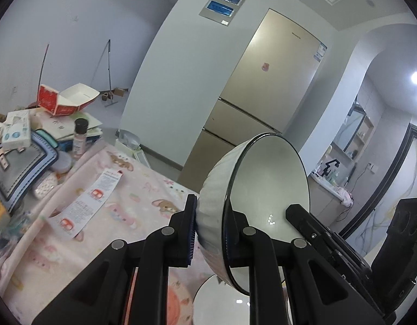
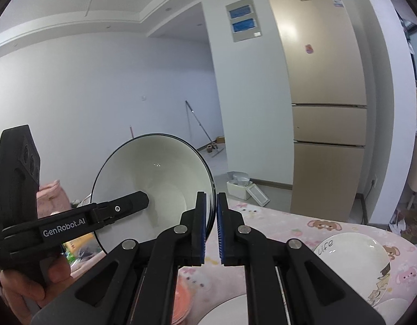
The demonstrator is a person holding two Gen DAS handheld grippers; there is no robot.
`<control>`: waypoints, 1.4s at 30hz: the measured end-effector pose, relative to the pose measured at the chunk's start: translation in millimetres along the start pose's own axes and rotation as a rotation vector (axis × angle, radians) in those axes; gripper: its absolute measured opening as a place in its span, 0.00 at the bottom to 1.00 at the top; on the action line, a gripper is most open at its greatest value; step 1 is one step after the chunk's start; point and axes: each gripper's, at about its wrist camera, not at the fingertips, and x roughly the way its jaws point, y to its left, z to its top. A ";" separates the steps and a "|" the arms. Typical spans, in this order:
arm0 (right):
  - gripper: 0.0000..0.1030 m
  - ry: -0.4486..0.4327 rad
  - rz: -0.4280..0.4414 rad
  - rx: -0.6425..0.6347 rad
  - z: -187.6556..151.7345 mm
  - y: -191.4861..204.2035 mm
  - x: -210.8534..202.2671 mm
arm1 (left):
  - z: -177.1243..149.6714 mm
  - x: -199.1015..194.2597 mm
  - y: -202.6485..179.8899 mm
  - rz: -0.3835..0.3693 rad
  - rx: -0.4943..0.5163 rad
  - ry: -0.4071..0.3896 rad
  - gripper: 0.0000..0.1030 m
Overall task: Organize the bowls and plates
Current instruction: 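Carry the white bowl with both grippers over the stacked pink bowls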
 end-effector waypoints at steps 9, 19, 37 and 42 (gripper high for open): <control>0.07 0.064 0.039 -0.007 -32.0 15.6 6.3 | -33.3 -19.1 26.4 0.051 0.006 0.018 0.17; 0.06 0.175 0.100 0.017 -72.6 19.0 41.9 | -65.2 -4.0 69.2 0.133 -0.025 0.073 0.17; 0.06 0.325 0.082 0.040 -111.0 16.1 69.9 | -103.9 24.6 83.5 0.191 0.065 0.159 0.19; 0.07 0.340 0.075 0.024 -116.0 15.8 72.2 | -110.2 26.8 72.1 0.248 0.167 0.154 0.20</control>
